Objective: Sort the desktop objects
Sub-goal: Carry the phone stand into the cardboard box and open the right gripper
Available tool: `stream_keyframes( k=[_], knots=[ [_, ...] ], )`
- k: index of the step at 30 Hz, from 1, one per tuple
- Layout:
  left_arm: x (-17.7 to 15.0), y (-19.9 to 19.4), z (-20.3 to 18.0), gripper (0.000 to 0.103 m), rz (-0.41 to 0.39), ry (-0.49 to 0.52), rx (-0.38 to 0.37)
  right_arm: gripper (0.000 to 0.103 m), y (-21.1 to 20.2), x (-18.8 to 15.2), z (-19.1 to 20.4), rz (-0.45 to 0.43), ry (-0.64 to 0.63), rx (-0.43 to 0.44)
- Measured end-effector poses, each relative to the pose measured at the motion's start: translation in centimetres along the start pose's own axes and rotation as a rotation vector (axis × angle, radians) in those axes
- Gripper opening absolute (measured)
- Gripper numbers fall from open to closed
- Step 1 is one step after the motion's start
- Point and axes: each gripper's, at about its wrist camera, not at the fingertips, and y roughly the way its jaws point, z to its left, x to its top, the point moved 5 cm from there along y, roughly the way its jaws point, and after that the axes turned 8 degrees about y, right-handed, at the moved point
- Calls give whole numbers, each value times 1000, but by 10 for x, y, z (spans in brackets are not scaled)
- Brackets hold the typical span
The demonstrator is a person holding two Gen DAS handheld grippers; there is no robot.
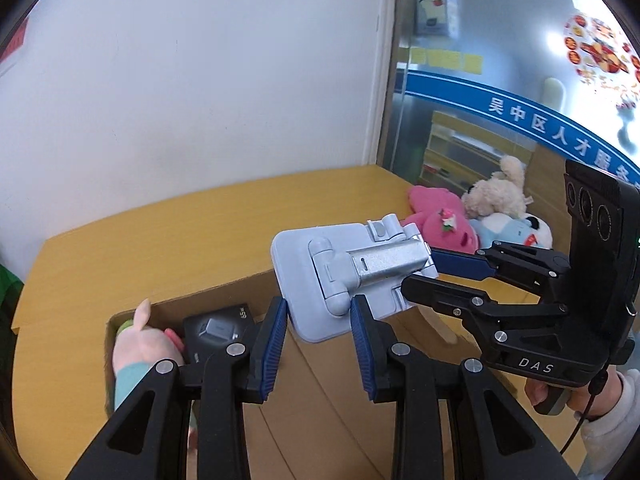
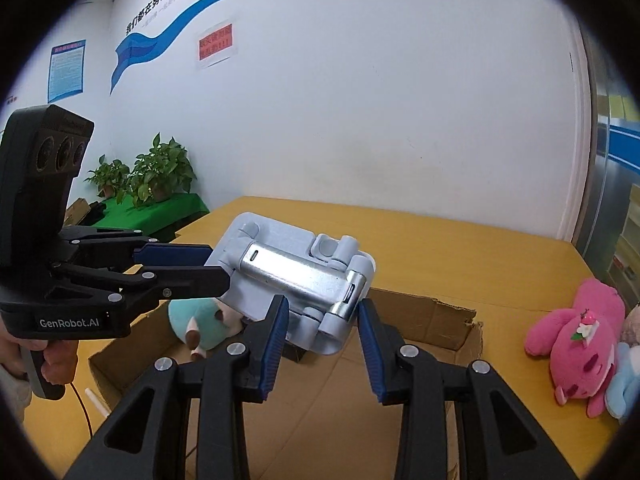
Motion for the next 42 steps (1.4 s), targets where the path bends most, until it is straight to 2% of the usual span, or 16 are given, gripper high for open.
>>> stream_keyframes(
  k=[6,13,20,25,28,30,32,34,36,37,39,41,42],
  knots=[
    [1,88,34,30,147,-104,-54,35,77,1,-50,134,53,-5],
    [-30,172,60,30,334,-222,-81,35,151,-24,-89,310,154,13],
    [-62,214,62,30,486,-274,-76,35,193,-54,-104,435,241,-1],
    [-67,228,61,30,538,-284,-47,34,209,-72,-113,490,285,-26],
    [-68,219,60,30,523,-283,-38,34,204,-73,-111,476,292,-45],
    [-60,202,60,31,469,-265,-17,35,189,-63,-108,431,298,-58],
    [-50,179,62,35,408,-237,13,44,169,-50,-103,378,292,-59],
    [-35,137,59,46,305,-203,55,72,135,-38,-94,313,285,-68],
    [-25,98,55,61,203,-170,92,81,94,-31,-80,246,270,-75],
    [-21,71,50,66,138,-150,120,81,80,-31,-73,221,252,-82],
    [-17,26,42,85,36,-121,166,83,46,-38,-55,163,194,-111],
    [-20,-20,30,97,-61,-98,214,83,32,-48,-43,152,174,-149],
    [-20,-32,26,100,-86,-91,230,83,23,-56,-38,154,176,-159]
  ],
)
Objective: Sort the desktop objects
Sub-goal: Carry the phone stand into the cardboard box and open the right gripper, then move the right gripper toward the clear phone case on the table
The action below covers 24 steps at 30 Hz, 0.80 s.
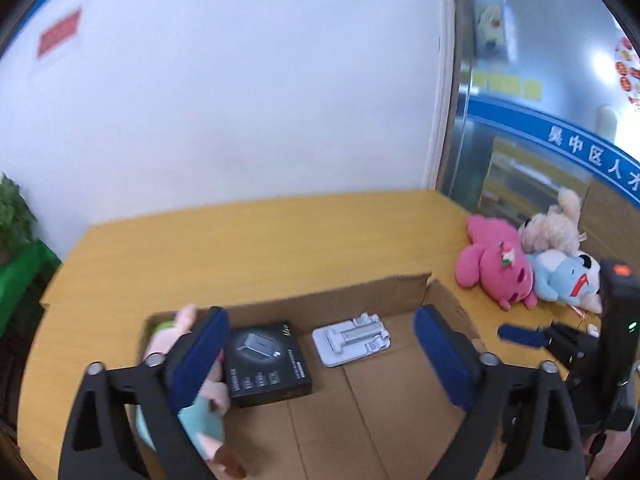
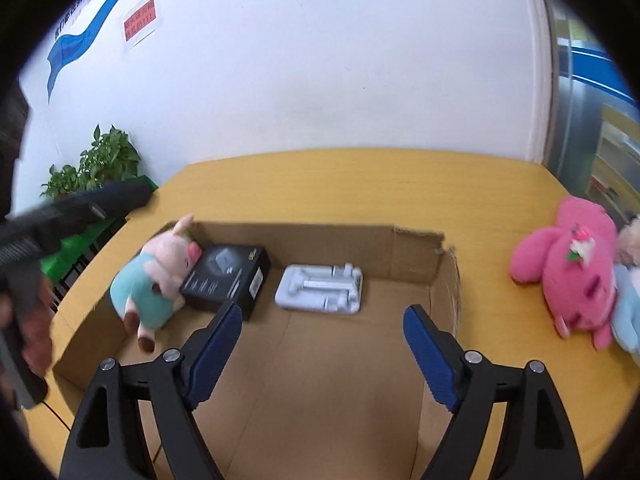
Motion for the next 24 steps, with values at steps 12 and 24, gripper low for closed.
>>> stream_keyframes(
  k=[12,24],
  knots=[
    [-49,-101,-22,100,-81,27,87,83,-62,-54,21,-67,-23,-124],
    [-71,-98,-26,100,-49,-4,53,83,-72,-72,40,-64,-61,-140]
  ],
)
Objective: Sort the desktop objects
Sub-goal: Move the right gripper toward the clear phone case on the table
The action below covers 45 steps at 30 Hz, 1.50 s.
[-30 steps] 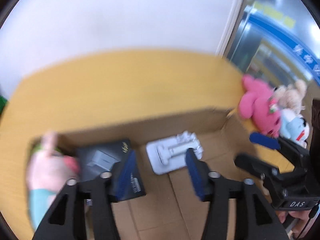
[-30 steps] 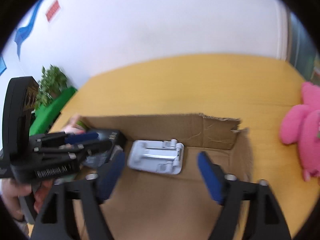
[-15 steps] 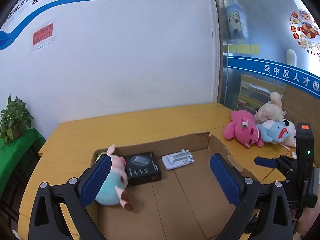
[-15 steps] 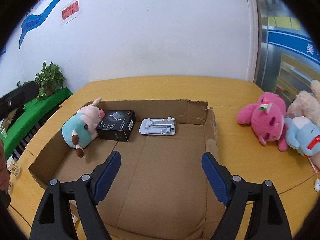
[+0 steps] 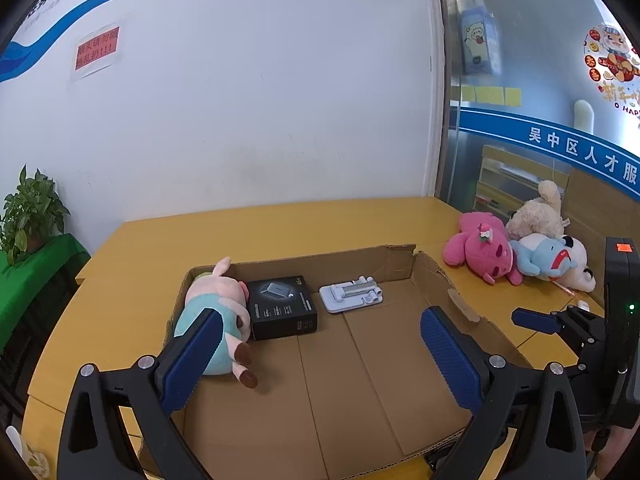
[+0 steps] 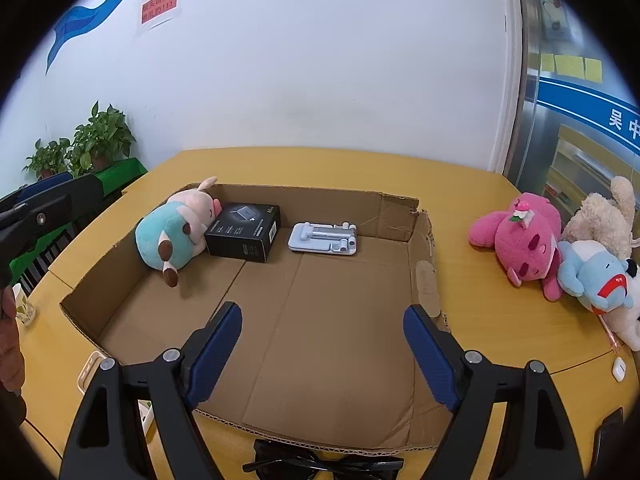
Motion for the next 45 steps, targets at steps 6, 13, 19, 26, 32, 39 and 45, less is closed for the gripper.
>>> stream_keyframes(
  k=[6,13,19,26,32,39,45],
  knots=[
    [-3,8,-1,100,13,-7,-19,83,4,-2,-1,4,0,-11],
    [-8,15,-3,100,29,-3,-23,83,7,-4,-3,15,7,-16],
    [-13,18,2,100,49,-20,-37,83,10,-5,-6,26,0,-24],
    [-24,10,16,100,63,-13,-23,83,8,-11,-10,44,16,-4],
    [-58,-4,46,100,131,-50,-5,83,11,-33,6,145,9,109],
    [-119,-27,70,100,224,-63,-3,86,4,-81,70,282,-69,305],
    [-170,-41,106,96,303,-166,30,82,7,-116,120,339,-165,397]
  ],
)
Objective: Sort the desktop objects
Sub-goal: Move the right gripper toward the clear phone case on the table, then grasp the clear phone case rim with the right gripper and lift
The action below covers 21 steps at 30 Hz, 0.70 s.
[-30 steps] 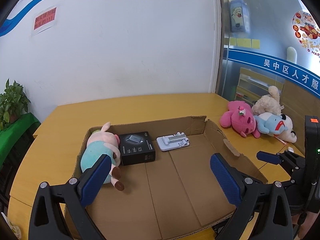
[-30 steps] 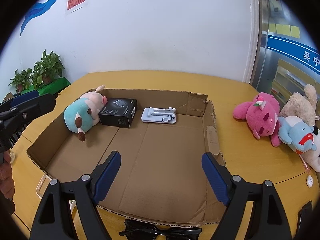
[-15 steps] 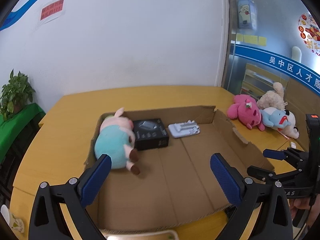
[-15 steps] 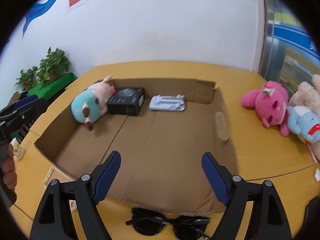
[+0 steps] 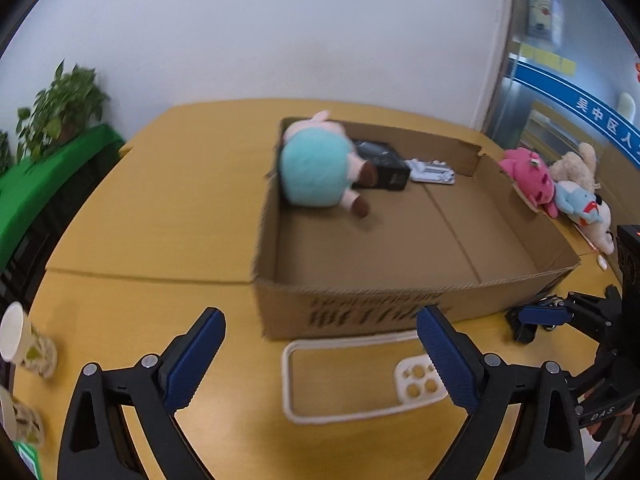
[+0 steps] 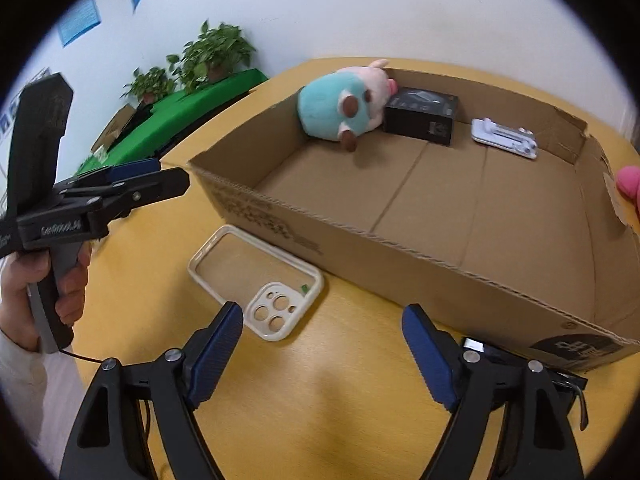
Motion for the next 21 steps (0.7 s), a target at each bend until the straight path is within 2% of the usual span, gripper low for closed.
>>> stream_keyframes(
  k=[4,6,7,8,9,10,14,19,20,21],
  knots=[
    [-20,12,16,87,51,-33,-6,82,19,-4,13,35,8,62],
    [-31,25,20,71,91,-54,-35,80,29,-5,9,38,8,47],
    [-35,31,22,68,105,-69,-47,73,35,-5,10,41,14,38],
    [-40,33,24,61,115,-82,-51,69,41,-5,8,47,23,34],
    [-43,38,26,54,130,-95,-57,61,42,-7,7,50,25,35],
    [-48,43,27,52,144,-103,-73,56,46,-9,7,56,21,34],
    [-54,54,19,41,179,-84,-98,53,54,-15,6,67,8,18],
    [-59,60,20,19,200,-112,-98,24,60,-21,5,64,-7,6],
    [-59,60,20,12,206,-118,-101,21,61,-20,6,64,-9,9],
    [-60,60,20,10,210,-127,-109,18,62,-20,6,63,-10,16]
  ],
)
